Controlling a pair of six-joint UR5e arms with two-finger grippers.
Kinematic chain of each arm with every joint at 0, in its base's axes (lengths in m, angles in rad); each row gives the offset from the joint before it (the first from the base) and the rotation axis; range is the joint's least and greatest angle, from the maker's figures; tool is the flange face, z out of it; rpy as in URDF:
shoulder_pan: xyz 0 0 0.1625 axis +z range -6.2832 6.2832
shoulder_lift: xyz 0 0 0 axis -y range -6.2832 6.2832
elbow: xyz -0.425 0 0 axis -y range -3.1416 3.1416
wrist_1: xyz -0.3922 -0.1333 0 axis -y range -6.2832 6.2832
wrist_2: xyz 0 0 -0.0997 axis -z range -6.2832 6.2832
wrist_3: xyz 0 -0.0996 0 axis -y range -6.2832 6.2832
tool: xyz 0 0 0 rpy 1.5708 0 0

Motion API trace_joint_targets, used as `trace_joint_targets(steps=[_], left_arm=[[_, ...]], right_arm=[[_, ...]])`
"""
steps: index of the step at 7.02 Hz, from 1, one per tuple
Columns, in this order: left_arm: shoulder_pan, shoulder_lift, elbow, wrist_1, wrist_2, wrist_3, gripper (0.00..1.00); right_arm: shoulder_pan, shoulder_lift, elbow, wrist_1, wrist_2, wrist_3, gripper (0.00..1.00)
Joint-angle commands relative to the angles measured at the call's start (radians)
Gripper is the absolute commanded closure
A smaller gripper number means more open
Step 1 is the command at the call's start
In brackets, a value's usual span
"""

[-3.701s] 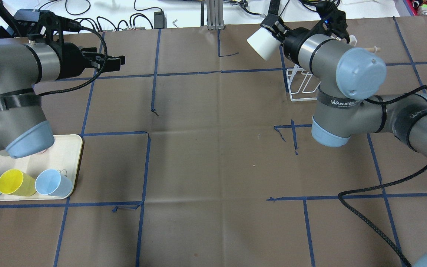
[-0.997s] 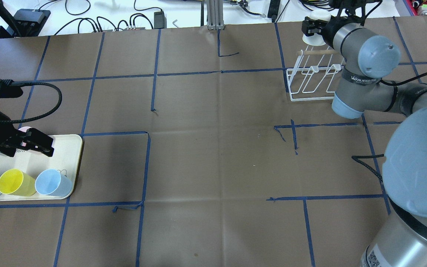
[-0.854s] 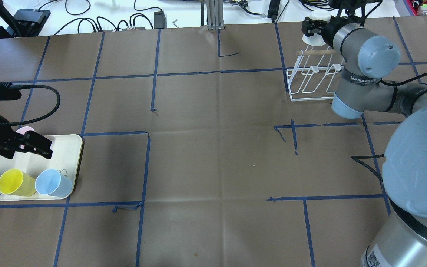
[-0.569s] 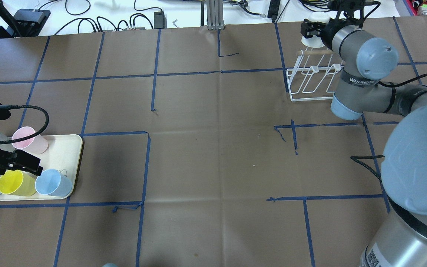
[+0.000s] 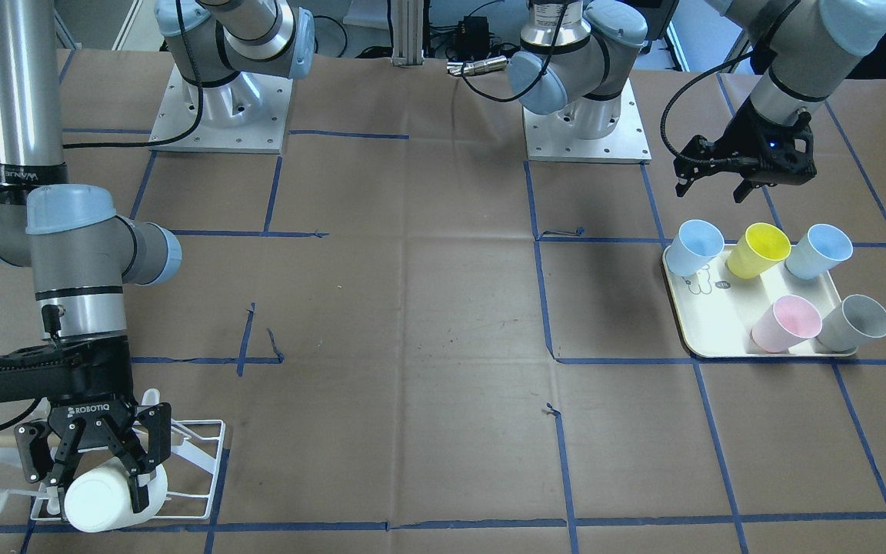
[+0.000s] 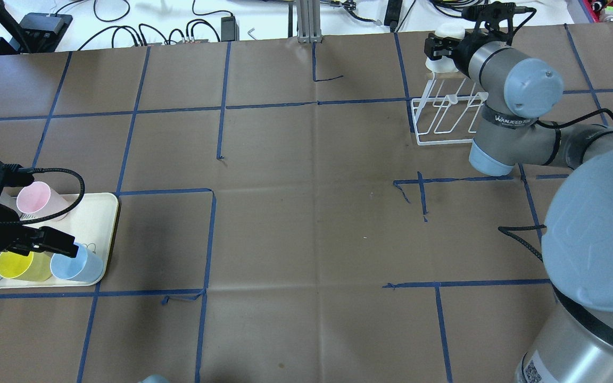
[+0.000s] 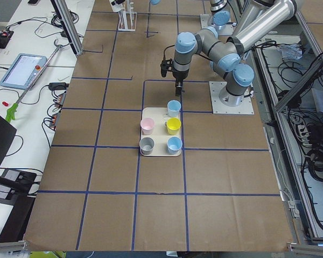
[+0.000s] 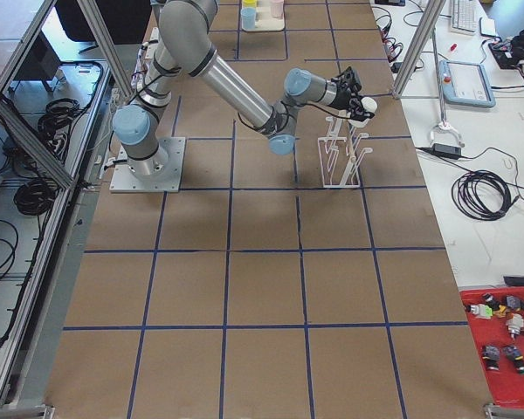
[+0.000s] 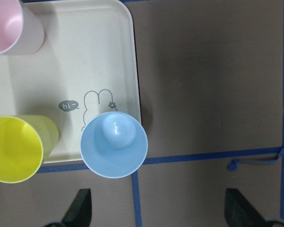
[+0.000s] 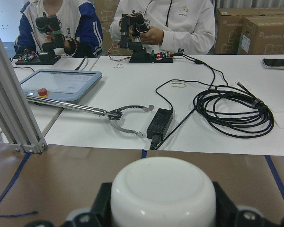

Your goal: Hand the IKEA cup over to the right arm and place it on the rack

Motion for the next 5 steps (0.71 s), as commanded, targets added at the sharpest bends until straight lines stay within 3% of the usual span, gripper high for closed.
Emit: trace_joint_targets(steps=[1, 5], left_arm=[[0.0, -0.069, -0.042, 0.102, 0.003, 0.003, 0.03], [-0.002, -0.233, -0.051, 0.21, 0.009, 0.002, 0.03]], right_arm=[[0.001, -0.002, 0.001, 0.012, 0.0, 0.015, 0.0], [-0.001, -0.02, 0.0, 0.014, -0.002, 0.017, 0.0]])
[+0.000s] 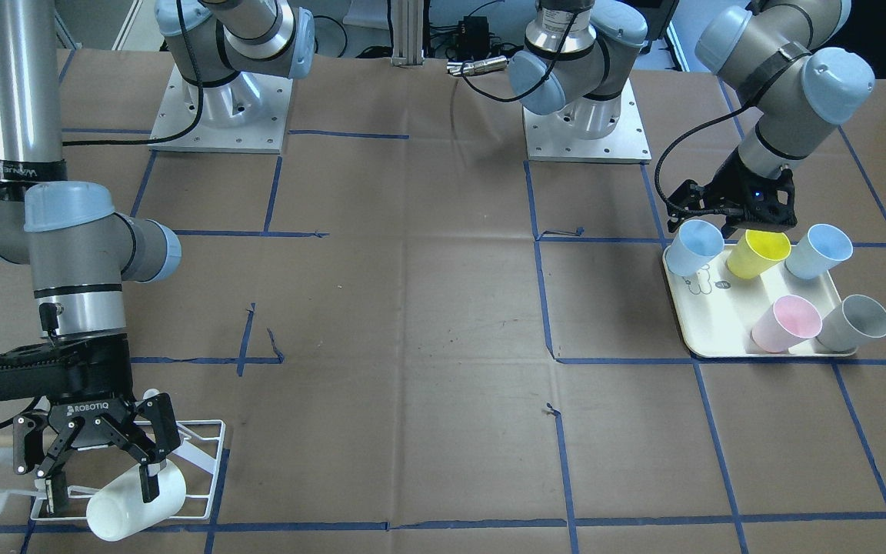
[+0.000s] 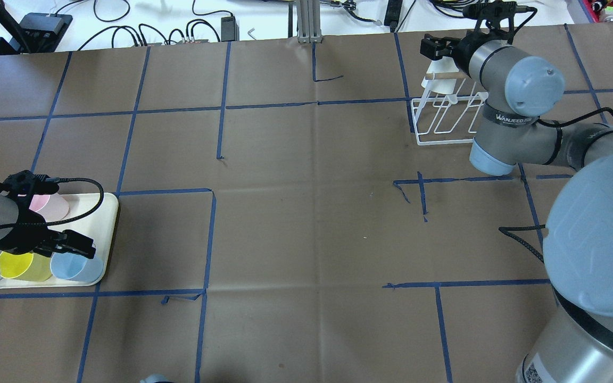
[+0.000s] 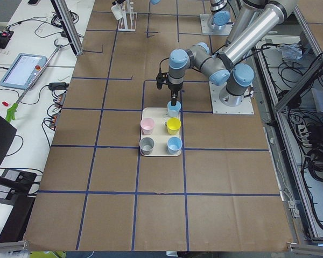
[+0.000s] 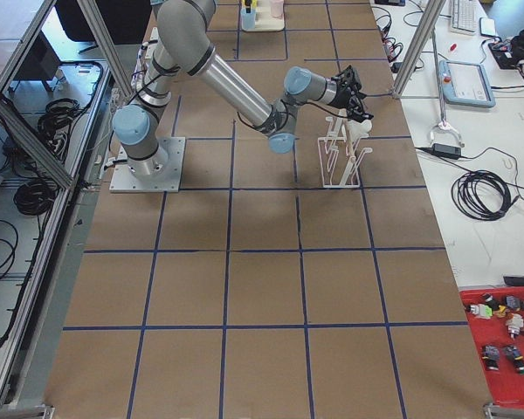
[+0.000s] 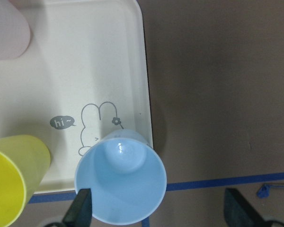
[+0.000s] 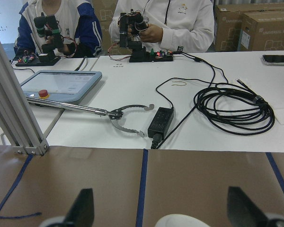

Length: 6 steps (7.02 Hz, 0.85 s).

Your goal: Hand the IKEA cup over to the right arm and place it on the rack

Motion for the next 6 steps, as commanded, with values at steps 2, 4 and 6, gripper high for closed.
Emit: trace_joint_targets(steps=[2, 4, 6], left_arm=[[0.001, -0.055, -0.046, 0.044, 0.006, -0.002, 0.03], [-0.001, -0.038, -0.056, 0.043, 0.011, -0.002, 0.05], [-0.001, -0.032, -0.053, 0.041, 0.012, -0.007, 0.59]], right_arm=[[0.002, -0.067, 0.003, 0.053, -0.001, 0.0, 0.0], [0.038, -0.142, 0.013, 0.101, -0.001, 0.006, 0.0], [0.081, -0.243, 0.063, 0.103, 0.0, 0.087, 0.0]])
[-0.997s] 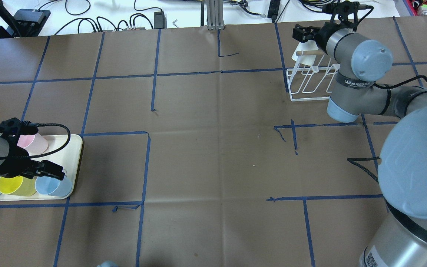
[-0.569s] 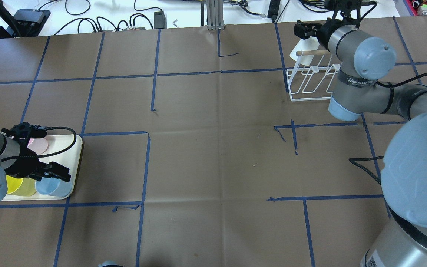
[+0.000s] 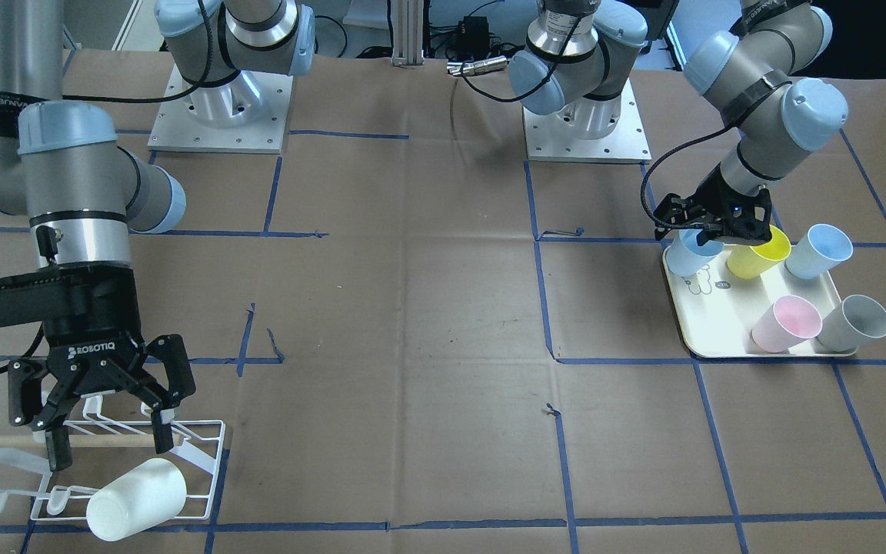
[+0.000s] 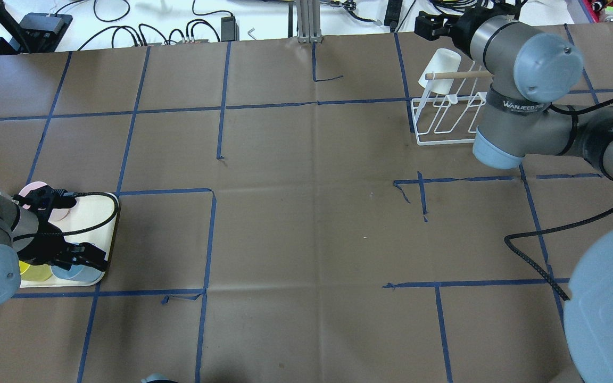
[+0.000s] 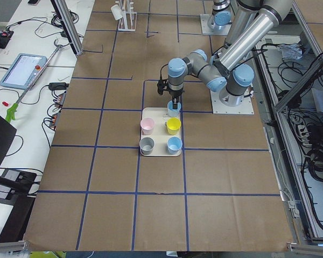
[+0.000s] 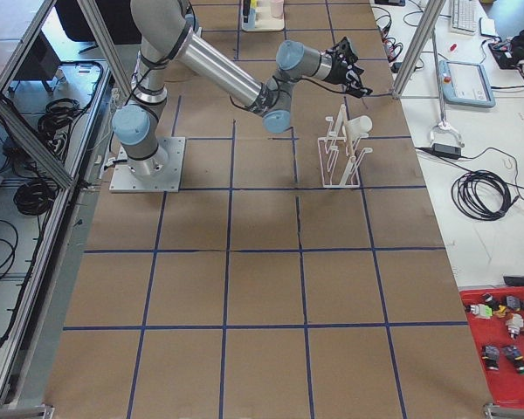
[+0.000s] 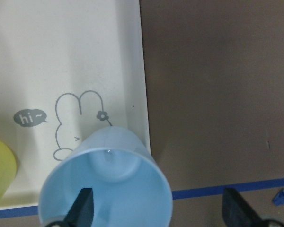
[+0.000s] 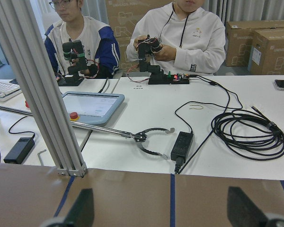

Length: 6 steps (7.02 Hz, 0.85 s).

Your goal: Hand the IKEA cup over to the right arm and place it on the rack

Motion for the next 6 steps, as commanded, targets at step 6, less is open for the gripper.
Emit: trace_joint_targets(steps=[6], left_arm=[[0.001, 0.039, 0.06, -0.024, 0.051, -0.055, 1.0]], right_arm=[[0.209, -0.176, 0.177, -0.043, 0.003, 0.604, 0.0]])
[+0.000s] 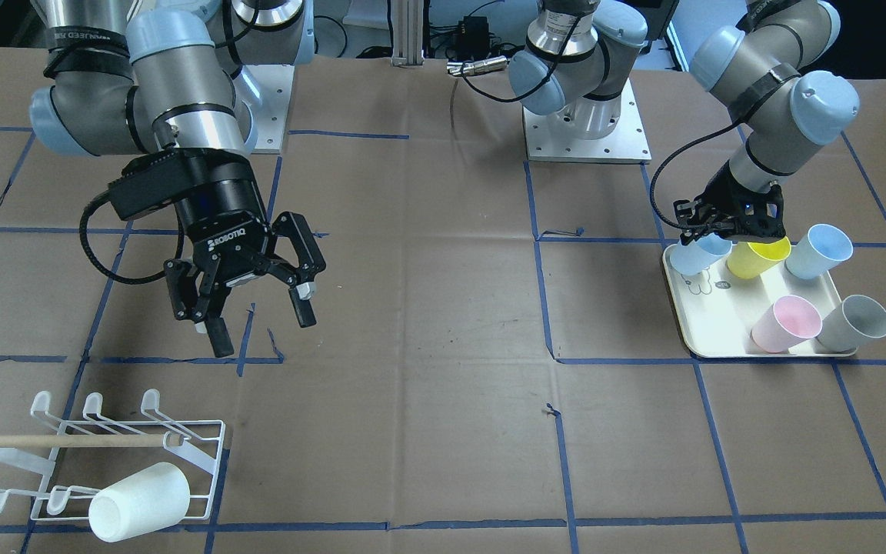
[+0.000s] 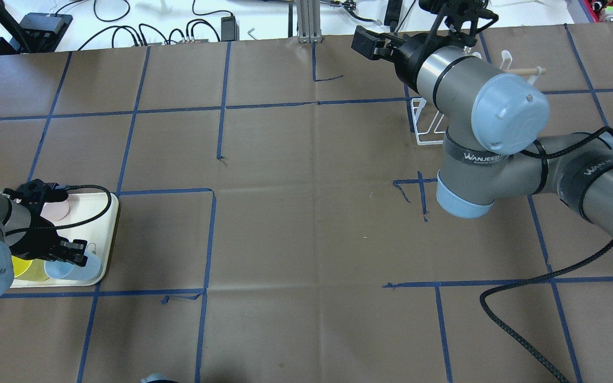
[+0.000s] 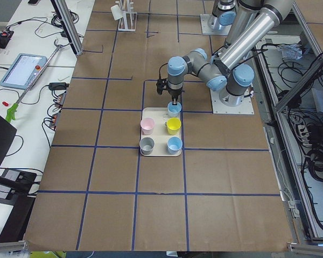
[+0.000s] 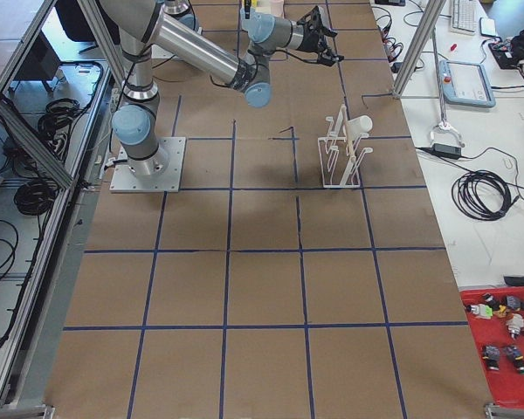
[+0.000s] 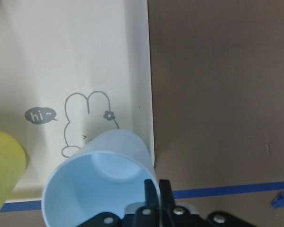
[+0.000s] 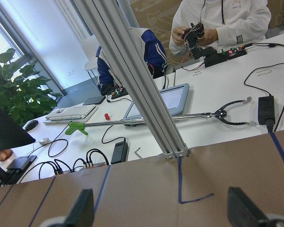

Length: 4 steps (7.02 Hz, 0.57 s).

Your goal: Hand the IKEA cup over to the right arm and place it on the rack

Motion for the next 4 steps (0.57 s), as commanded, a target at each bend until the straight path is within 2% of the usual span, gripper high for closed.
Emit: trace_joint_targets(steps=[1, 2, 4], left_arm=[[-0.001, 0.062, 0.051, -0.072, 0.031, -0.02, 1.0], [-0.001, 0.096, 0.091, -0.144, 0.031, -0.02, 1.0], [-0.012, 0.101, 0.27, -0.329, 0.024, -0.023, 1.0]], right_arm=[[0.037, -0.013, 0.019, -0.039, 0.0, 0.291, 0.0], [0.043, -0.01, 0.021, -0.061, 0.002, 0.437, 0.0], [0.043, 0.009, 0.033, -0.151, 0.003, 0.641, 0.0]])
